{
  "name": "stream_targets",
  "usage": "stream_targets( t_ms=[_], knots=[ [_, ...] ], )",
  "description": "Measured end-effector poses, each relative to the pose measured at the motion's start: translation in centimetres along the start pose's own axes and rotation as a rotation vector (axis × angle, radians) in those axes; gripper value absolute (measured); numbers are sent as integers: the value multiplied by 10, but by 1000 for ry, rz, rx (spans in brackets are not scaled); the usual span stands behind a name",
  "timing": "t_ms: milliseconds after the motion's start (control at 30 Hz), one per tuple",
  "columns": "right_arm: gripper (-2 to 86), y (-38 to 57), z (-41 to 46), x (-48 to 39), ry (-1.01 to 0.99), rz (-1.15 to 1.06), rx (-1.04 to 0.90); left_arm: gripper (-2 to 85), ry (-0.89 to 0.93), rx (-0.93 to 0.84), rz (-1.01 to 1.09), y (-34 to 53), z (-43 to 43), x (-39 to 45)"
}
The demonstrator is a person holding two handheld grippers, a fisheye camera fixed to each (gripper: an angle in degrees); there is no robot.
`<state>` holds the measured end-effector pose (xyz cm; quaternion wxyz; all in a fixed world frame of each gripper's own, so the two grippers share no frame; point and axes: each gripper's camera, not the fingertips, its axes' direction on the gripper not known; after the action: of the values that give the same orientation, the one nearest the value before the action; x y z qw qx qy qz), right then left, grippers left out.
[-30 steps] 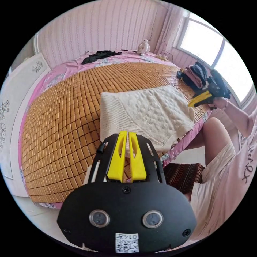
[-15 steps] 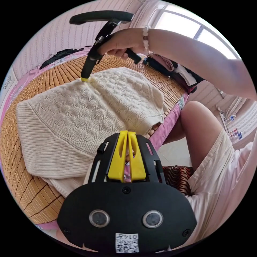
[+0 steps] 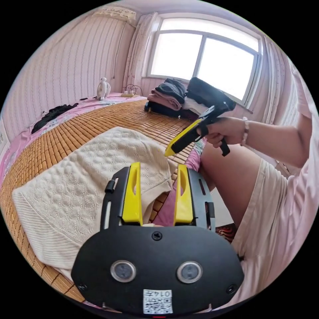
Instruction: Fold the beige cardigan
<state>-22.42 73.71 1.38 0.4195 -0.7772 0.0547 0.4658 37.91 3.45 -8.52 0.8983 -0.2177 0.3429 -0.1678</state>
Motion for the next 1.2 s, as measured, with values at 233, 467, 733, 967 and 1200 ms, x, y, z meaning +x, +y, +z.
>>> stream_targets(
  t_ms=[233,467,733,967,1200],
  knots=[
    [17,21,2,53,-271,55,-24,173,17,-208,143,-20,63,41],
    [14,19,-69,52,-286,-120,87,38,-116,-138,43,-26,33,39],
    [133,2,-33,175,-320,293,383,26,-45,-166,121,5,-8,49],
    [56,23,-19,190,-513,317,380,33,12,-184,68,26,-51,47],
    [30,81,-139,206,-585,277,667,32,47,60,122,-5,-78,65]
  ],
)
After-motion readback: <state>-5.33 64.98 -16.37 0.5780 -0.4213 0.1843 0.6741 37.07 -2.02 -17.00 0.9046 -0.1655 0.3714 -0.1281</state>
